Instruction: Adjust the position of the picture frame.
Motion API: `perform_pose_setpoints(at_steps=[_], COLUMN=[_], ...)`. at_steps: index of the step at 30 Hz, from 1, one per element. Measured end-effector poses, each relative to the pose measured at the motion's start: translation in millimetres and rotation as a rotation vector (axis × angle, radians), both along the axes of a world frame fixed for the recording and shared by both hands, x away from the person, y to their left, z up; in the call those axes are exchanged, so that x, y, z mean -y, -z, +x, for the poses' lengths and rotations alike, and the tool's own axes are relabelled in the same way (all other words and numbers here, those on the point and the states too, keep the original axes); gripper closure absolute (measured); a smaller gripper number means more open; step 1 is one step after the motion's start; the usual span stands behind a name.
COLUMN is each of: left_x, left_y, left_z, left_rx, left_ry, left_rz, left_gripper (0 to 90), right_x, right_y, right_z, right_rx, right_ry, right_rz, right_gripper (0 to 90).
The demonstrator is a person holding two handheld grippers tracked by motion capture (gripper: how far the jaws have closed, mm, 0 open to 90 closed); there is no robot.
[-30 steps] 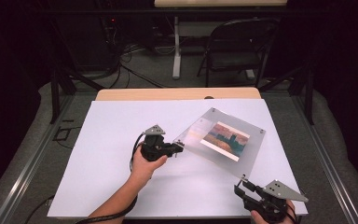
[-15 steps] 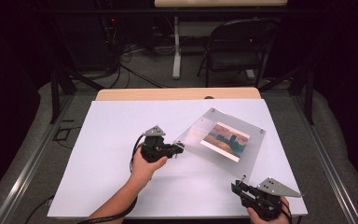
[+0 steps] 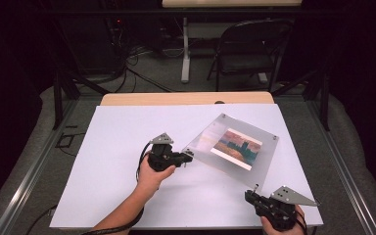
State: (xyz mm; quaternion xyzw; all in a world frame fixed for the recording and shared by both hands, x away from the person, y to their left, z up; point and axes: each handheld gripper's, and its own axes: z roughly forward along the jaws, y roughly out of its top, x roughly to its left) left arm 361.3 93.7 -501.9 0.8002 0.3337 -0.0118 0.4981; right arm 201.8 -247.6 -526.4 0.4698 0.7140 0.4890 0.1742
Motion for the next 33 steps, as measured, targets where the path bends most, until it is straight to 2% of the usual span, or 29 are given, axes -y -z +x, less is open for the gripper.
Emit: perform_pose_setpoints(at_steps=[4,5,16,22,33], left_x=[0.1,0.1,-6.9,-17.3,-41.8], left_y=[-0.5,-0.8,-2.6,-3.9,-3.9], left_z=[-2.3,-3.3,-17.3,-27.7,-47.8], left_rx=[0.007,0.008,0.017,0.022,0.006], left_ry=[0.001,0.001,0.006,-0.017,-0.081], left_rz=[-0.003,-0.004,-0.001,-0.004,-0.01], left_gripper=[83.4,83.5,84.4,84.8,85.1], right_x=[2.8,4.3,11.8,10.3,-1.6], right_y=[-0.2,-0.2,-2.1,-3.2,-3.3], right_z=[0.3,0.5,9.6,18.2,40.8], right_rx=[-0.01,-0.019,-0.031,-0.028,-0.021], right_ry=[0.006,0.005,0.001,-0.02,-0.073], right_rz=[0.022,0.042,0.053,0.061,0.067], right_gripper=[84.6,84.9,85.3,85.3,85.4])
